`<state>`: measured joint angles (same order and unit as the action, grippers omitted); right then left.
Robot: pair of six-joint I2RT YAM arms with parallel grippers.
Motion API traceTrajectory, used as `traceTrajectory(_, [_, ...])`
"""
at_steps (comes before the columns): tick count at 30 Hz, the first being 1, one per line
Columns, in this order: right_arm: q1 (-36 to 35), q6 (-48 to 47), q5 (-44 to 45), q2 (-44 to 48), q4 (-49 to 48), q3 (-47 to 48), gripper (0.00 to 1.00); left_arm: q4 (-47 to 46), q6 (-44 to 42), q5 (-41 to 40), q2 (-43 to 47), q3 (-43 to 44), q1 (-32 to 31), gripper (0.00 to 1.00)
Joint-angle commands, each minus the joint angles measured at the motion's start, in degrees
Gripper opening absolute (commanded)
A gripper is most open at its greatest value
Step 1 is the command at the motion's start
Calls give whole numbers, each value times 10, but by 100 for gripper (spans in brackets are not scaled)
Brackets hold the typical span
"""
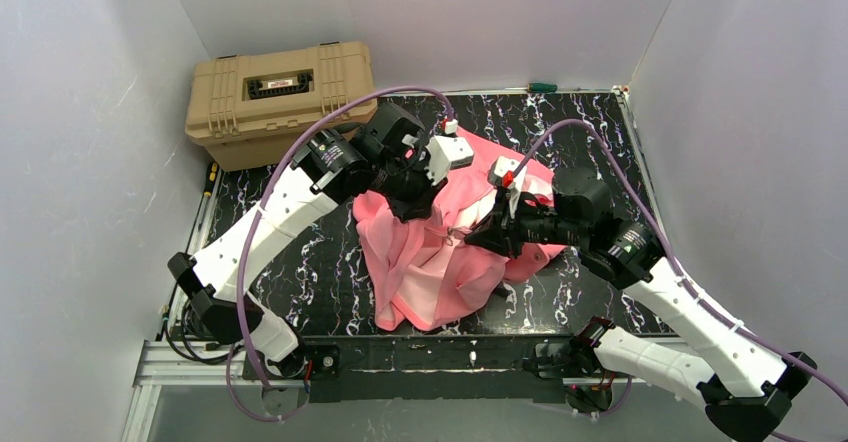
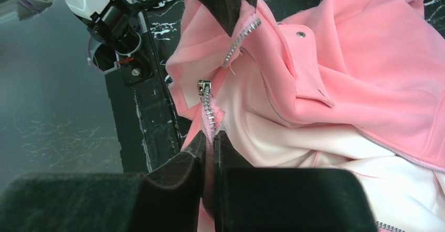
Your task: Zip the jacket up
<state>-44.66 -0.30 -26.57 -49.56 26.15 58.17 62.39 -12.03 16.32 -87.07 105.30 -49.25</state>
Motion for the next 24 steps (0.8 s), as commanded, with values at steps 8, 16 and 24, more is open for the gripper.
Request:
traceTrajectory(8, [-2, 17, -37, -12, -64, -15, 1, -18, 0, -41, 37, 7, -18, 0])
traceTrajectory(16, [-1, 37, -23, -1, -117, -46, 1, -18, 0, -46, 36, 8, -20, 0])
traceTrajectory(24, [11, 39, -28, -5, -135, -49, 1, -13, -12, -40, 39, 4, -23, 0])
